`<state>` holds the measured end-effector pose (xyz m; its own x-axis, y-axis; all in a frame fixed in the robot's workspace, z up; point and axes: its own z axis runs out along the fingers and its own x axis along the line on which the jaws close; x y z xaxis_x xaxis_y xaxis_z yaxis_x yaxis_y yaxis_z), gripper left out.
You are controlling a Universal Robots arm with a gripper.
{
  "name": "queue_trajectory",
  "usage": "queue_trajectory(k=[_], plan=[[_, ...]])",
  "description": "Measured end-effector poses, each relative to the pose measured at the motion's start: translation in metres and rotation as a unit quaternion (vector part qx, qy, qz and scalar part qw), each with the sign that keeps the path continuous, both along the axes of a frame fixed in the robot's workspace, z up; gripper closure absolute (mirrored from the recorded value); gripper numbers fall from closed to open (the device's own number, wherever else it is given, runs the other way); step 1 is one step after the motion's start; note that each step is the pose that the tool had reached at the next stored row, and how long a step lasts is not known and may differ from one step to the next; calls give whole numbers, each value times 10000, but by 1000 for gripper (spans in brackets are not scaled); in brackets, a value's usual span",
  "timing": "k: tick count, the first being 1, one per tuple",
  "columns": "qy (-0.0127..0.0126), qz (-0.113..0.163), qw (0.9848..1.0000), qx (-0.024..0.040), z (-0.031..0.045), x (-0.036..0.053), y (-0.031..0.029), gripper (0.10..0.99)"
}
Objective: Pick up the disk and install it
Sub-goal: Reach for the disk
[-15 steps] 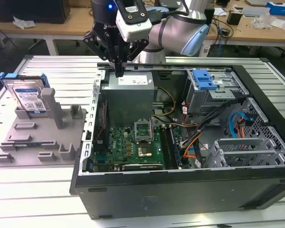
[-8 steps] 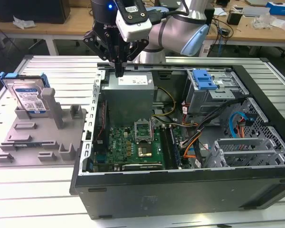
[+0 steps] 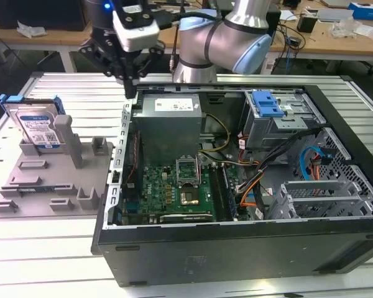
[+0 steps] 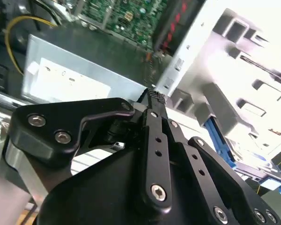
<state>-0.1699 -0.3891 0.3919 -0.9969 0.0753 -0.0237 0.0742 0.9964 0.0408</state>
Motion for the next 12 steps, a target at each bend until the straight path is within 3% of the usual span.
queue_trajectory(k=[7,12], plan=[[0,0,10000,-26,-10,-430,147,980],[1,0,10000,-31,-20,-695,219,980]])
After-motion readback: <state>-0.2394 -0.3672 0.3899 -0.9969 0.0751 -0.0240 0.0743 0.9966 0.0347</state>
